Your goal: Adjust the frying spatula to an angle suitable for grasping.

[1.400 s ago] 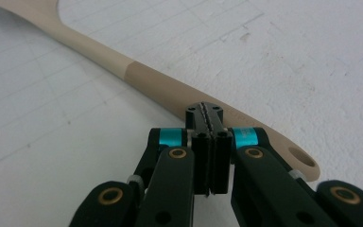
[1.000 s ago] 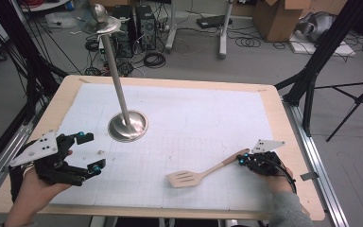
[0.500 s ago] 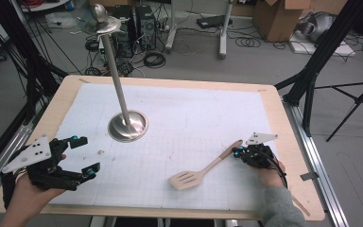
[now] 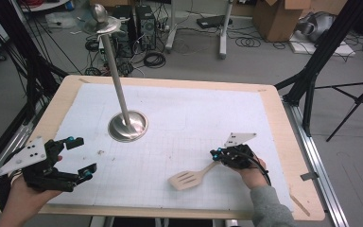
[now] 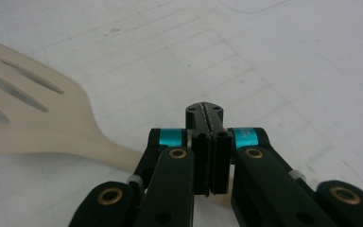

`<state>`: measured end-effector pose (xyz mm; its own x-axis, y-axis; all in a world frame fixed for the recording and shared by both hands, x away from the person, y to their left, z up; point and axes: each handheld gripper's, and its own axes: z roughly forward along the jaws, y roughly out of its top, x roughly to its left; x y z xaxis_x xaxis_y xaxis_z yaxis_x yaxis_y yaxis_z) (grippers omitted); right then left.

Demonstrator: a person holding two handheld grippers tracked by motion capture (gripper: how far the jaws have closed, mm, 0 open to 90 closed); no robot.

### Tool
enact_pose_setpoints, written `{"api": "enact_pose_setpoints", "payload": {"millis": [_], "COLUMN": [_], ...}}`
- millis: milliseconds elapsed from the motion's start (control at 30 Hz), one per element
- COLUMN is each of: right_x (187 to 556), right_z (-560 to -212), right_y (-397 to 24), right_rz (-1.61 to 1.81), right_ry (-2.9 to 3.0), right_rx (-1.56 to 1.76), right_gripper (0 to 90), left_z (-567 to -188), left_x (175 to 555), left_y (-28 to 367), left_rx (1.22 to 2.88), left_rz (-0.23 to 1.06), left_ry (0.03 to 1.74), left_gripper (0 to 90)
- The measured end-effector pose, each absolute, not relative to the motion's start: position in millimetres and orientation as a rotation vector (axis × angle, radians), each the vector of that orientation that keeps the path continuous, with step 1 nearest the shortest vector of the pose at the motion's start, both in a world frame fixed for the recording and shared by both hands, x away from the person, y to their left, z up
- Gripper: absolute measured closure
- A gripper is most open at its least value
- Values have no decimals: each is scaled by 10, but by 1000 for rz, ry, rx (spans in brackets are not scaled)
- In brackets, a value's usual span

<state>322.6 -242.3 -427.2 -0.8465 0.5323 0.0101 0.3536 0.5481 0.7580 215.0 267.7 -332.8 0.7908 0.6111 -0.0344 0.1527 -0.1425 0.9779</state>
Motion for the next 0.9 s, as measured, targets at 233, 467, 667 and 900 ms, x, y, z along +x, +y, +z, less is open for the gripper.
{"api": "enact_pose_setpoints", "payload": {"millis": [233,467,667,900], "right_x": [3223,3214,3161,3088], "right_z": [-4342,-4393,-4407,-4400], "right_y": [-2238,-2142,-2178,-2230], "right_rz": [1161,1127,1134,1138], "right_ry": [2660,2708,2733,2737], "right_rx": [682,658,678,696], "right_gripper": [900,900,900,900], "left_z": [-3338,-3340,-3342,-3347], "left_x": [2143,2149,2166,2196], "left_y": [2674,2686,2669,2625], "left_rx": [1704,1702,1704,1711], "left_rz": [441,441,434,426], "left_ry": [607,608,605,596], "left_gripper": [91,91,91,91]}}
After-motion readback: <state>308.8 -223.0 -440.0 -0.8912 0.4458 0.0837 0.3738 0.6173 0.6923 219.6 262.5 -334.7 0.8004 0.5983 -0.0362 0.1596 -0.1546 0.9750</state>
